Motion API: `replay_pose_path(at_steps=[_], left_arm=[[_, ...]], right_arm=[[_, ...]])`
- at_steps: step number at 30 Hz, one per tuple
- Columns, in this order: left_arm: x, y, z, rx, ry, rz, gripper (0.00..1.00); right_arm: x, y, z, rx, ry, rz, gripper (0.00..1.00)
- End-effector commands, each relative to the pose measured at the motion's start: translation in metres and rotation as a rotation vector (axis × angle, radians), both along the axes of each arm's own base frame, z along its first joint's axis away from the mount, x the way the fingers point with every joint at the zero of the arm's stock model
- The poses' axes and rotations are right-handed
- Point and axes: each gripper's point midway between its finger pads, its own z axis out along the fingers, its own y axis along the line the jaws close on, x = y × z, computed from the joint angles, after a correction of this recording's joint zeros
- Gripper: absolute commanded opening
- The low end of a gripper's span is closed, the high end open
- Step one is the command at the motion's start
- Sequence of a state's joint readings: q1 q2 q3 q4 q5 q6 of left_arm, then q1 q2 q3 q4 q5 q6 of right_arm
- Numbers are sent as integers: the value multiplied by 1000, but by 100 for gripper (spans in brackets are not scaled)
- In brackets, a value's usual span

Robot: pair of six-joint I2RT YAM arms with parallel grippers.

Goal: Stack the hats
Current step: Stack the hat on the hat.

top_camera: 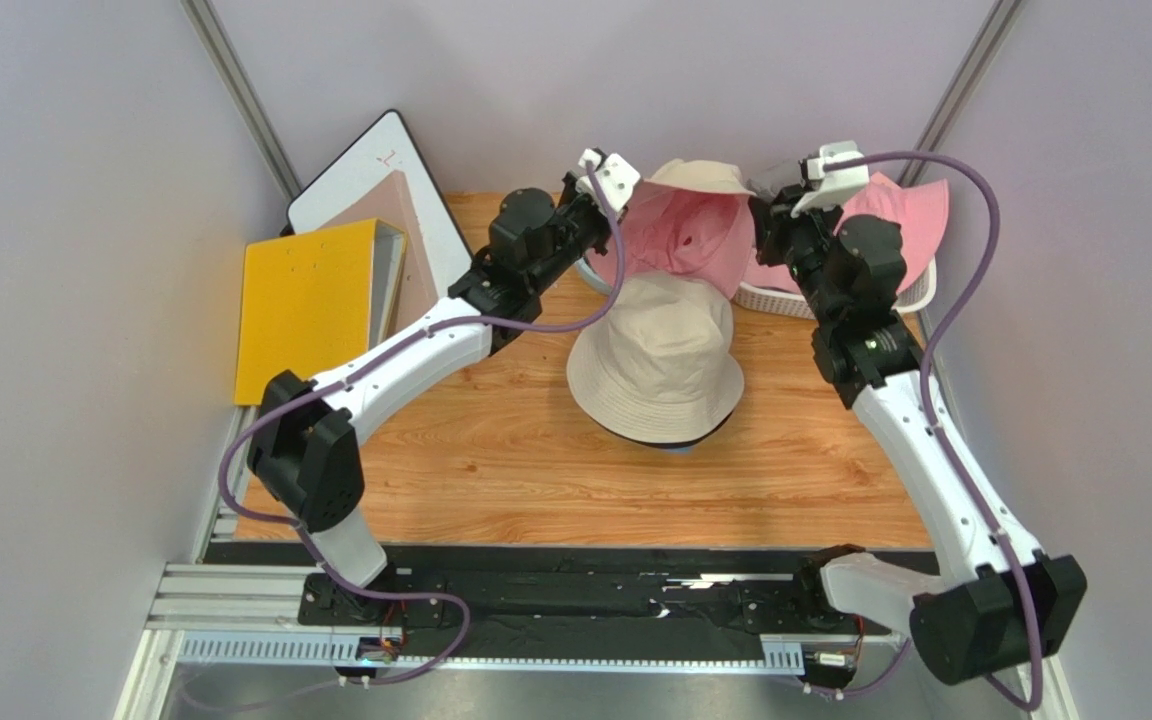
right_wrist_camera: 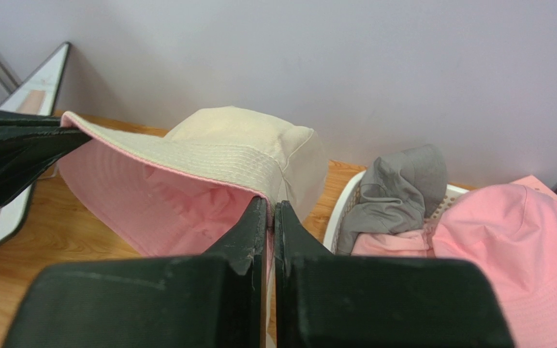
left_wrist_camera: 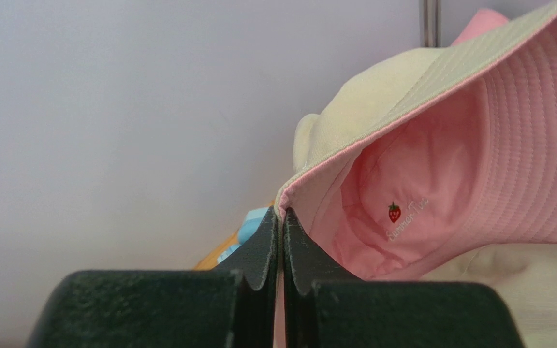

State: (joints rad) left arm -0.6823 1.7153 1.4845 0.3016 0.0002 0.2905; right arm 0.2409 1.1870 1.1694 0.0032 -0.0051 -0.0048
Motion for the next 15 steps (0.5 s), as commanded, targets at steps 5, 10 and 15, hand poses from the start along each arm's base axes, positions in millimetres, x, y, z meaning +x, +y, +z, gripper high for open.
replay_pose_path(at_steps=[5,10,15], left_arm=[[-22,30,26,-120,-82,75,0],[-40,39,-10,-109,-14,80,0],[-66,47,-17,-160,20,59,0]], right_arm=[[-61,15,25,-21,-94,52,0],[-92,33,3,-63,-81,81,0],[-114,52,-26,-98,-22,132,0]])
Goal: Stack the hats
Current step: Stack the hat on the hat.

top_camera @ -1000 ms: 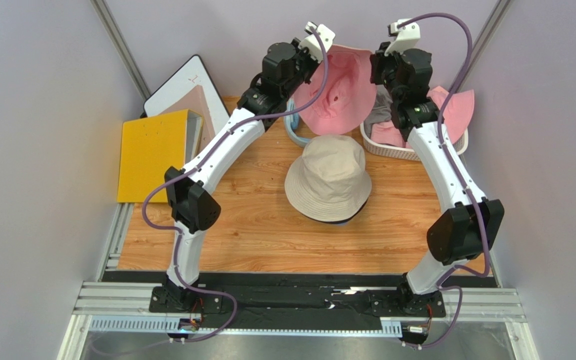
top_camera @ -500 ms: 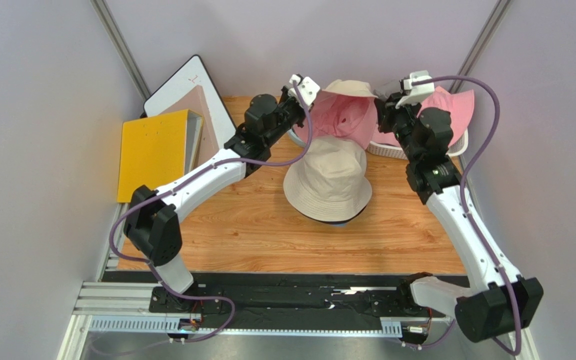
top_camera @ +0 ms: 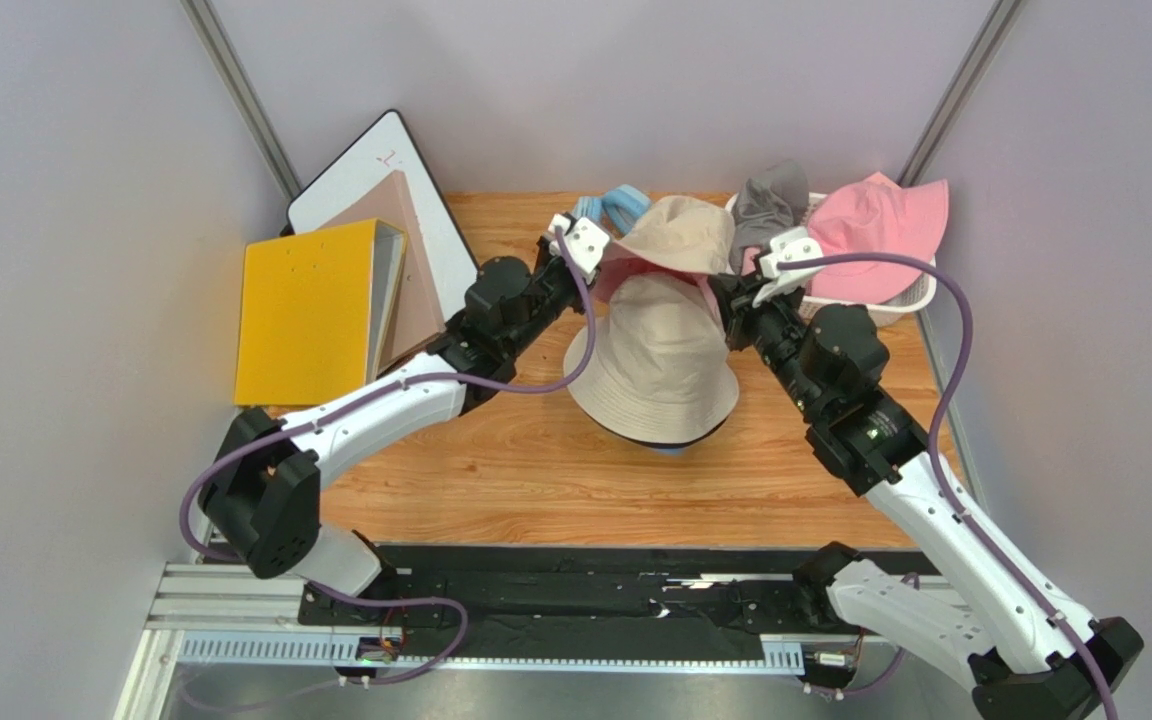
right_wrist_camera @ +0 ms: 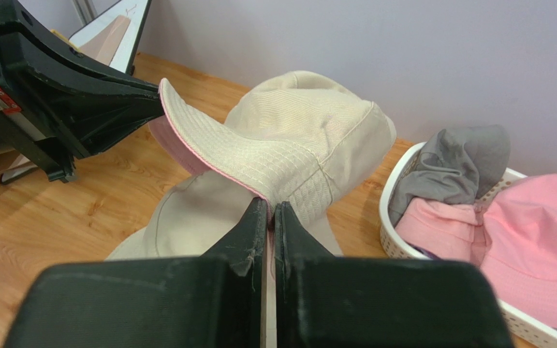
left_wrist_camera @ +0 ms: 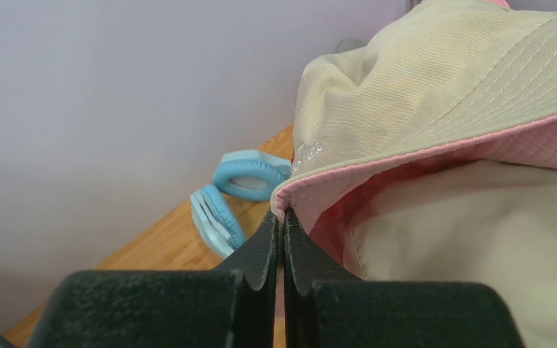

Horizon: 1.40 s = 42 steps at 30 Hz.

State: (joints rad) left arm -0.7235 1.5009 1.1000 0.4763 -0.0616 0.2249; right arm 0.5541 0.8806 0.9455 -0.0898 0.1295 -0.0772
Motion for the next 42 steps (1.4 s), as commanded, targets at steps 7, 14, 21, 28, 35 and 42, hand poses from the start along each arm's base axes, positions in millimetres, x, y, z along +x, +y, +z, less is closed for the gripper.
replay_pose_path(at_steps=[7,14,21,28,35,42], left_arm=[[-46,31,-5,-134,64,6,9],[-87,39,-24,-193,152,-62,66],[-134,37,-22,-349,283,-199,77],[-150,20,-32,-499,539,-264,79],[-155,-1,-55,-567,721,-308,80],[-152,-13,-58,-644,758,-348,81]], right_arm=[[-37,11,-29,-80,47,-12,0],[-58,13,-48,-116,95,-6,0],[-71,23,-73,-167,150,11,0],[-79,31,-105,-198,216,-48,0],[-90,34,-130,-177,270,-63,0],[-96,38,-143,-175,282,-52,0]])
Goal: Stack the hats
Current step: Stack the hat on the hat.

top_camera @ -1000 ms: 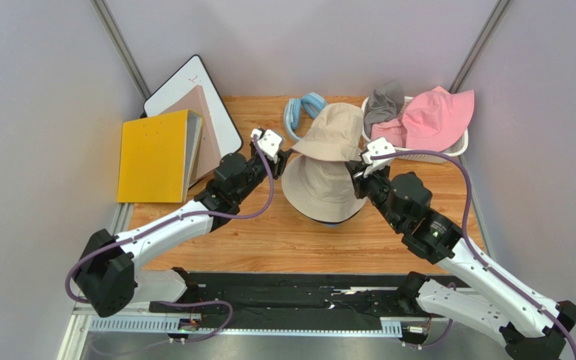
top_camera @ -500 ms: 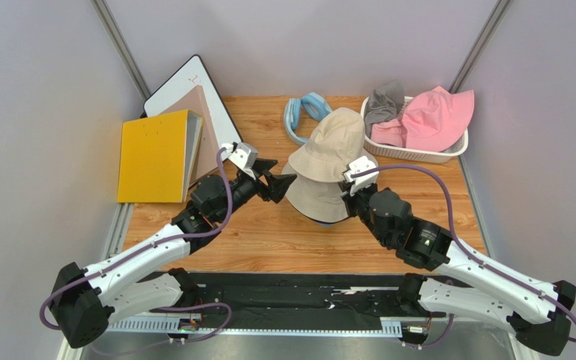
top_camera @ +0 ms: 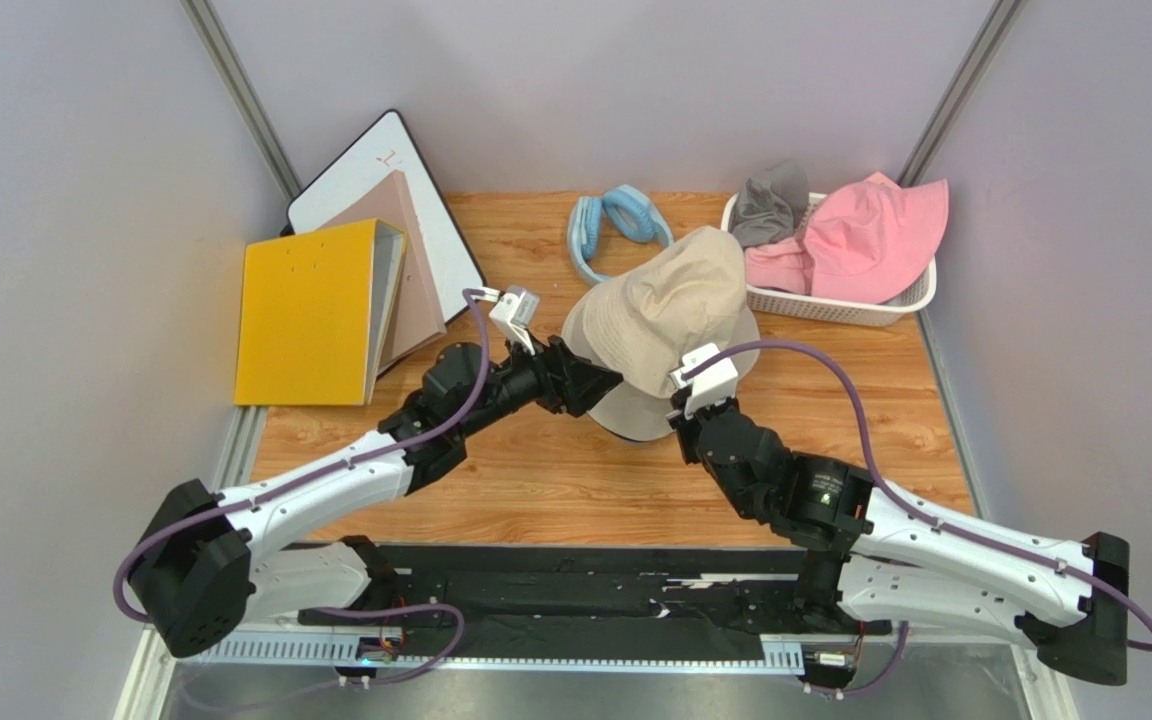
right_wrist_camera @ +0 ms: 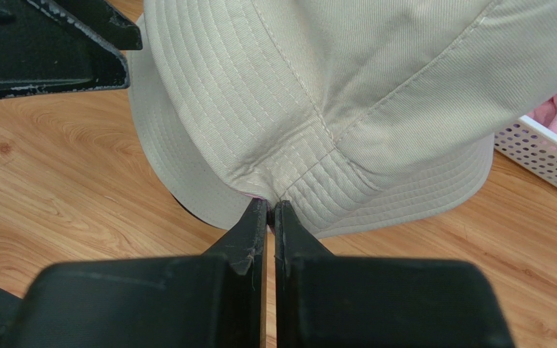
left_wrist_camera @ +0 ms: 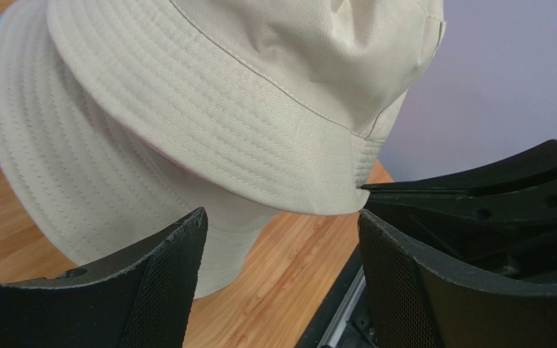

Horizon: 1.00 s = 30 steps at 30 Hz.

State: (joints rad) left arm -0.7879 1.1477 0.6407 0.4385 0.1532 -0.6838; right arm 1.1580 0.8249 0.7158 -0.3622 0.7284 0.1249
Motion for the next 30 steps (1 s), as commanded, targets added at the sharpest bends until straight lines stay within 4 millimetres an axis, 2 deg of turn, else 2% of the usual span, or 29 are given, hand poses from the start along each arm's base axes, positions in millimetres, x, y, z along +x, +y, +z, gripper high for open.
replay_pose_path(at_steps=[1,5,10,13,16,18,19,22,25,28,29,30], left_arm=[[-4,-13,21,-139,19,-42,81],[2,-19,22,-174,35,-34,82],[10,-25,13,-177,77,-19,79],[15,-23,16,-211,76,11,69],[22,-19,19,-238,84,63,55],[25,-17,25,-269,83,80,43],[26,-15,25,-276,84,92,31],[28,-16,28,-280,77,93,14],[31,-17,19,-254,101,108,0],[31,-17,11,-239,110,109,0],[31,-16,11,-235,105,107,0],[32,-16,12,-226,91,105,0]], right_arm=[[-3,1,-3,47,9,-22,0],[-3,3,0,59,2,-18,0],[-4,6,3,75,-2,1,0],[-5,8,4,83,-1,17,0],[-7,12,6,84,4,44,0],[-9,15,7,86,13,59,0],[-9,15,6,88,17,60,0],[-12,16,6,93,32,68,0],[-16,15,11,109,48,75,0],[-21,15,19,122,62,96,1],[-22,14,22,128,66,98,5],[-25,13,22,121,80,108,24]])
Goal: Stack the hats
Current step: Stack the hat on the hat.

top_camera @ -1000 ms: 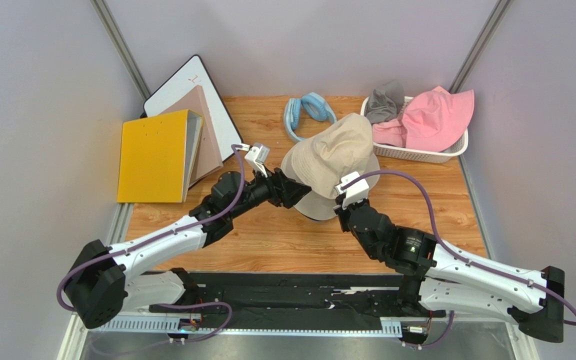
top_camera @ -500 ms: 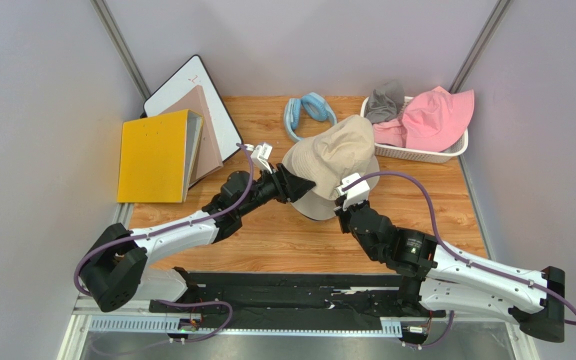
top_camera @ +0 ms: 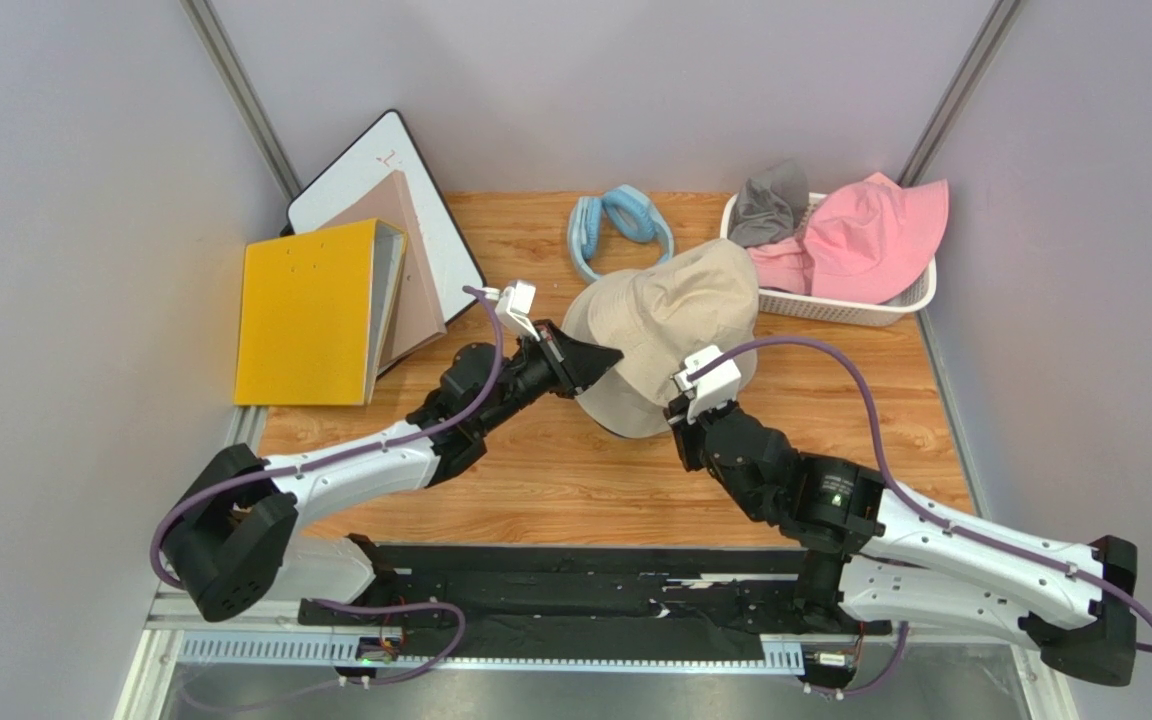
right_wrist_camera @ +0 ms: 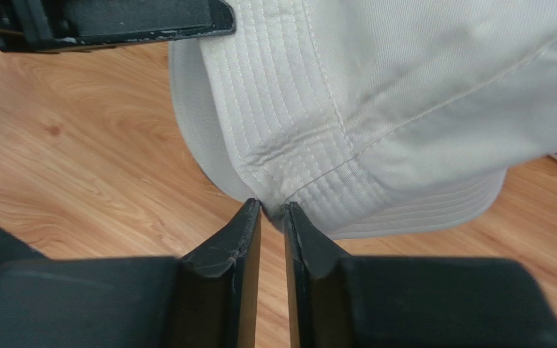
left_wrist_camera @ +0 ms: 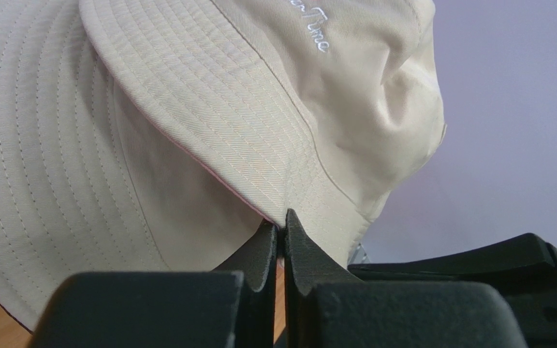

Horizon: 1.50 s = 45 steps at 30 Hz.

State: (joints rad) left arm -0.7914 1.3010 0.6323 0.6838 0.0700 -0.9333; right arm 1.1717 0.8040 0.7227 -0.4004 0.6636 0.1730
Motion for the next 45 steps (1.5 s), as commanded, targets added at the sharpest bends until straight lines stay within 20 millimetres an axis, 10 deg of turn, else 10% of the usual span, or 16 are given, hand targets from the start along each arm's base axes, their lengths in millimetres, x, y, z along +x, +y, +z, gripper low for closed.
replay_pose_path(at_steps=[1,2,4,16,23,26,45], left_arm=[[5,2,6,4,-44,13,0],[5,3,9,9,-57,5,0],[4,3,10,38,-96,-30,0],[4,11,4,209,-185,-81,0],[5,21,-3,280,-202,-63,0],[13,30,-13,324,-176,-21,0],[35,51,-39,407,-120,21,0]], right_arm=[[-15,5,35,106,32,54,34],[-16,4,41,116,37,56,46],[-20,-1,58,141,40,67,99],[0,-62,162,249,-47,-166,100],[62,-74,148,351,57,-205,86],[62,-56,143,462,93,-78,81],[67,-104,1,771,338,-220,90]])
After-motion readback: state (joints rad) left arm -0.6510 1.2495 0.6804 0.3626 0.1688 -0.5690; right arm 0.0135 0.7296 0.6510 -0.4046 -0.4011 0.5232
